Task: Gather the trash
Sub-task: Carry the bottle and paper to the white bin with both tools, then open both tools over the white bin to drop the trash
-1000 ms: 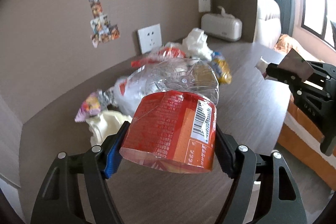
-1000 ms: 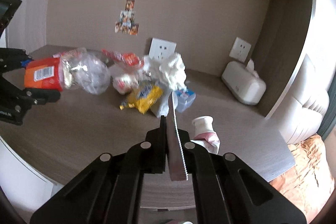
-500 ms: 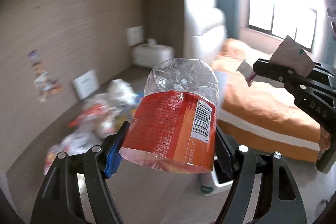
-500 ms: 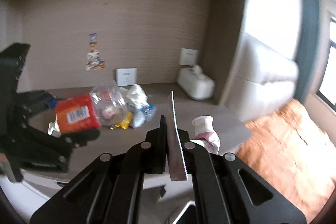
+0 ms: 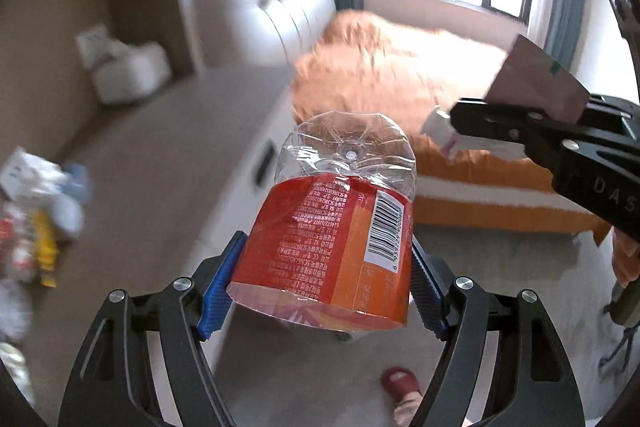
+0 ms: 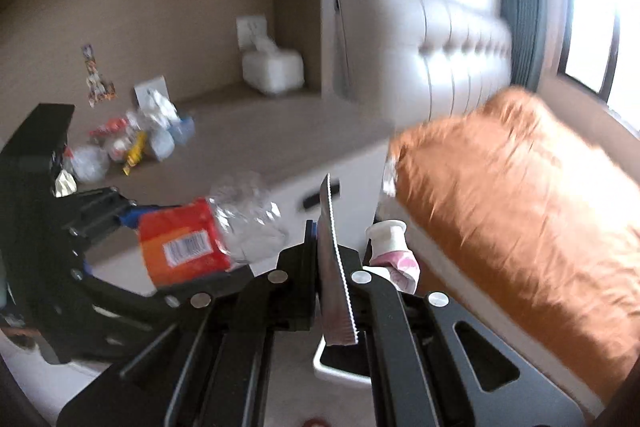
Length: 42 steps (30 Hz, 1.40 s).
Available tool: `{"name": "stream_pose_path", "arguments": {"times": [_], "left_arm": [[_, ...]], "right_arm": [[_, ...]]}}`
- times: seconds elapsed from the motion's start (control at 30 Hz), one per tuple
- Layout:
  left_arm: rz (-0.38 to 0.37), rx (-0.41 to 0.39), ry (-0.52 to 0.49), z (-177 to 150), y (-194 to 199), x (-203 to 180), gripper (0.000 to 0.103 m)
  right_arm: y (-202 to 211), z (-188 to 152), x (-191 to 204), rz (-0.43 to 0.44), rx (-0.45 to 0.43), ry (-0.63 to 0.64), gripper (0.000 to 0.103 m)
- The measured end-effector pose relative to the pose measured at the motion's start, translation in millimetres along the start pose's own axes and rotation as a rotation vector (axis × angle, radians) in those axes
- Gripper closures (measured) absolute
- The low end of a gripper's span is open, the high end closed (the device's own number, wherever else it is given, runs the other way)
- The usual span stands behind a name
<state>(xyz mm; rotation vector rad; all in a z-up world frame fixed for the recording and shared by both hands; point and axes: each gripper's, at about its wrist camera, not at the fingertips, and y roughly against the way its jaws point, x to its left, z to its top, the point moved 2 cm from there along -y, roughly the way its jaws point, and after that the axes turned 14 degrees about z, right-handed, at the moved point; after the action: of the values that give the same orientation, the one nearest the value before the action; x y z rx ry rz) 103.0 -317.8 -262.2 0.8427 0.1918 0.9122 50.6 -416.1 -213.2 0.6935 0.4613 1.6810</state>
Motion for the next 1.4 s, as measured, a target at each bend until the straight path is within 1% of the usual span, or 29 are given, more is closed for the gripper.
{"name": "stream_pose_path", "arguments": {"times": [0.03,0.07,0.1,0.17,0.27,0.37,0.43,0.47,0.53,0.57,0.63,0.7,0.73,0.77,0.8,0.83,0.87,0.9,1.0,1.13,1.23,1.3,1.4], "left_arm": [[-0.015,0.026,-0.003,-4,-17,-13,0.029],[-0.035,0.054,-0.001,-12,-42,-29,0.029],[-0.047,0.075,0.002,-17,-57,-37,0.029],[-0.066,0.132,0.007,-33,-103,-58,0.029],[-0.08,0.184,0.004,-56,-161,-86,0.029],[-0.096,0.236,-0.004,-83,-219,-109,0.029],[-0.118,0.264,-0.005,-98,-253,-122,0.029],[-0.122,0.284,-0.016,-109,-273,-130,0.029],[-0.128,0.311,-0.034,-127,-299,-141,0.029],[-0.13,0.332,-0.043,-139,-317,-148,0.03],[-0.135,0.351,-0.049,-152,-339,-157,0.03],[-0.144,0.367,-0.051,-159,-355,-164,0.03],[-0.149,0.376,-0.057,-162,-363,-167,0.029],[-0.152,0.398,-0.072,-166,-373,-171,0.024],[-0.156,0.423,-0.082,-169,-382,-175,0.004],[-0.181,0.426,-0.047,-171,-388,-170,0.005],[-0.177,0.424,-0.019,-171,-392,-164,0.005],[-0.161,0.433,-0.028,-173,-397,-161,0.005],[-0.105,0.435,-0.077,-176,-405,-155,0.005],[-0.1,0.415,-0.066,-170,-389,-155,0.005],[-0.101,0.407,-0.037,-156,-381,-145,0.005],[-0.099,0.383,-0.024,-137,-375,-147,0.005],[-0.086,0.339,-0.015,-112,-352,-134,0.005]], "right_arm": [[-11,-9,-14,0.021,0.015,-0.012,0.099],[-17,-16,-25,0.031,0.027,-0.018,0.099],[-32,-27,-41,0.046,0.048,-0.029,0.099],[-59,-46,-64,0.077,0.075,-0.054,0.099],[-111,-87,-105,0.109,0.124,-0.094,0.099],[-154,-120,-134,0.16,0.157,-0.142,0.099],[-191,-152,-158,0.186,0.191,-0.17,0.099],[-201,-160,-165,0.195,0.201,-0.182,0.099],[-230,-188,-184,0.215,0.236,-0.213,0.099],[-240,-196,-190,0.22,0.25,-0.222,0.099],[-260,-217,-201,0.231,0.275,-0.233,0.099],[-274,-231,-205,0.25,0.296,-0.224,0.099],[-280,-235,-207,0.262,0.309,-0.215,0.097],[-285,-242,-209,0.274,0.323,-0.204,0.091],[-291,-248,-212,0.259,0.345,-0.195,0.048],[-298,-254,-217,0.206,0.364,-0.187,0.02],[-302,-261,-224,0.206,0.35,-0.201,0.006],[-307,-265,-229,0.227,0.357,-0.215,0.005],[-311,-270,-235,0.198,0.358,-0.179,0.005],[-302,-259,-235,0.183,0.341,-0.158,0.004],[-288,-242,-234,0.17,0.326,-0.139,0.005],[-275,-229,-232,0.166,0.313,-0.139,0.005],[-250,-202,-232,0.157,0.29,-0.13,0.004]]}}
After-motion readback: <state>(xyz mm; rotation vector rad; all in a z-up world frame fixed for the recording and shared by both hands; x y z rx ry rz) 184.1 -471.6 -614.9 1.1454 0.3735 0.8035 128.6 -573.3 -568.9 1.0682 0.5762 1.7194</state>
